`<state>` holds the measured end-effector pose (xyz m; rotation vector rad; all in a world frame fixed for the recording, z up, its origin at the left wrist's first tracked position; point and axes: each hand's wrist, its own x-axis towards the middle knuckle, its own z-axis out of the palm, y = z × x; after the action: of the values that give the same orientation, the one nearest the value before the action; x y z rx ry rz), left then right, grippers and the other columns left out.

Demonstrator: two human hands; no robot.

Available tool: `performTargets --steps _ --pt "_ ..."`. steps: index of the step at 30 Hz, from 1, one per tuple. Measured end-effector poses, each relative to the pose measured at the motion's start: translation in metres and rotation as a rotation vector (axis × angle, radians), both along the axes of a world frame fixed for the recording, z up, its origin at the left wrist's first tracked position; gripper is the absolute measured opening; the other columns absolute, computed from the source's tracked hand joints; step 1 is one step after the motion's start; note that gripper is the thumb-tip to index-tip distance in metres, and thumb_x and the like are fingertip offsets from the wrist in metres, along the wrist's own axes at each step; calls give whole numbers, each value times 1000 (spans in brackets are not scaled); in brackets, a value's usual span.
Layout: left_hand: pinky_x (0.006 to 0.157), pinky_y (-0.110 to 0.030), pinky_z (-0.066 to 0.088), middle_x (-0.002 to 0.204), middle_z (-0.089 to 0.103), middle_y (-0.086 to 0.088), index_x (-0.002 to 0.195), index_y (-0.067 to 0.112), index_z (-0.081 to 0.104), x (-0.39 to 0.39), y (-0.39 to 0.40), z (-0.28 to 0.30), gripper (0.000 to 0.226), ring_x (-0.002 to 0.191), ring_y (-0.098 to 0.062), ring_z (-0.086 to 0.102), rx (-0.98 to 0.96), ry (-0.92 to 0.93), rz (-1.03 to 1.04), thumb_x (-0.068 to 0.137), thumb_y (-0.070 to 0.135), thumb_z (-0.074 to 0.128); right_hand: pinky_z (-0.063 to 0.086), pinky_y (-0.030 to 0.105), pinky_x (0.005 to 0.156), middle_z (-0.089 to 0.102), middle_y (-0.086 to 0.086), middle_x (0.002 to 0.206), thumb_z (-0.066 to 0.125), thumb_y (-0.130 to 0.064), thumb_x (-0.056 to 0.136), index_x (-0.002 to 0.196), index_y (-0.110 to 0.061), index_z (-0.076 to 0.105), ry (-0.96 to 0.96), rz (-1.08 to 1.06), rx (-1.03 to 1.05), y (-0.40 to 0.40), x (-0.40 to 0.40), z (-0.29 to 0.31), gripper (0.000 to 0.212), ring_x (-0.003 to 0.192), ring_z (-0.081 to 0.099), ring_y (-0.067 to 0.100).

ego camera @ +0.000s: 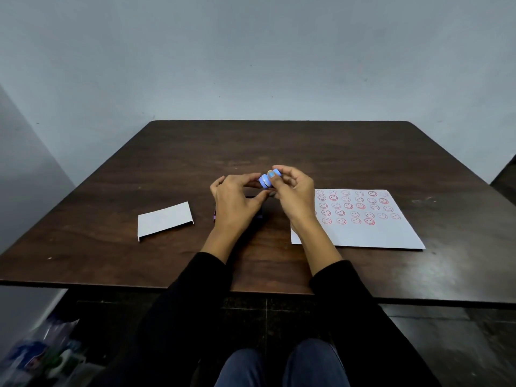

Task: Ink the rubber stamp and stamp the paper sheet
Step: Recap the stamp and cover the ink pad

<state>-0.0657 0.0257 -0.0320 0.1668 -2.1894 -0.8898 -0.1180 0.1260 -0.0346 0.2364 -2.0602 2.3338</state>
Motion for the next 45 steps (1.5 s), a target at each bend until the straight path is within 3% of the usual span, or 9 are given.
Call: performTargets --steps 4,10,15,20,27,31,34,38,45 --pt "105 -44 32 100 73 6 99 25 71 2 0 3 27 104 -12 59 6 0 22 73 31 75 58 39 82 72 13 96 68 -12 82 98 -16 65 -18 15 -55 0 -1 1 16 90 70 24" --pt "111 -44 22 102 72 7 98 24 72 1 -1 5 23 107 -7 57 23 -36 25 75 29 73 58 20 62 71 3 79 69 -7 81 98 -8 66 -37 57 -107 2 2 4 17 63 68 10" --pt "103 -42 28 106 66 -1 95 24 74 -2 -3 -1 24 101 32 24 55 13 57 71 29 76 55 18 56 68 6 78 71 -3 79 100 -3 66 -35 68 -147 2 3 6 22 56 65 8" --pt "96 -46 30 109 63 -5 94 22 74 -2 -4 -4 25 106 39 7 11 52 85 70 27 77 52 16 53 69 6 77 72 -3 77 96 -5 66 -21 64 -156 2 3 7 20 54 66 5" --pt "94 -32 21 112 62 -3 98 25 73 0 -4 -5 28 101 9 26 -35 2 91 73 36 74 54 19 54 70 5 74 75 -9 76 92 -7 68 30 17 -74 1 7 7 18 56 66 8" --pt "99 -41 26 102 64 6 99 26 72 1 -2 -3 29 95 29 22 -33 -11 58 70 33 76 59 27 66 72 2 79 75 -17 75 88 -19 68 105 -62 82 3 7 8 14 76 71 14" --pt "107 -42 23 109 69 7 109 25 68 2 -1 1 37 112 4 45 -79 -90 13 72 27 75 53 14 66 69 -10 76 71 -18 77 89 -22 68 207 -194 185 6 8 10 13 70 66 -2" --pt "107 -41 37 115 70 -5 120 12 61 9 -7 10 38 112 -17 61 134 -29 28 82 10 63 56 30 76 70 -6 80 66 -15 78 92 -24 69 201 -164 394 20 11 15 18 75 66 5" --pt "99 -25 42 122 65 -10 125 6 55 32 -23 12 36 114 -17 59 334 -79 84 90 8 50 50 41 89 73 1 98 65 -19 80 98 -23 69 259 -8 784 33 25 13 19 101 61 22"
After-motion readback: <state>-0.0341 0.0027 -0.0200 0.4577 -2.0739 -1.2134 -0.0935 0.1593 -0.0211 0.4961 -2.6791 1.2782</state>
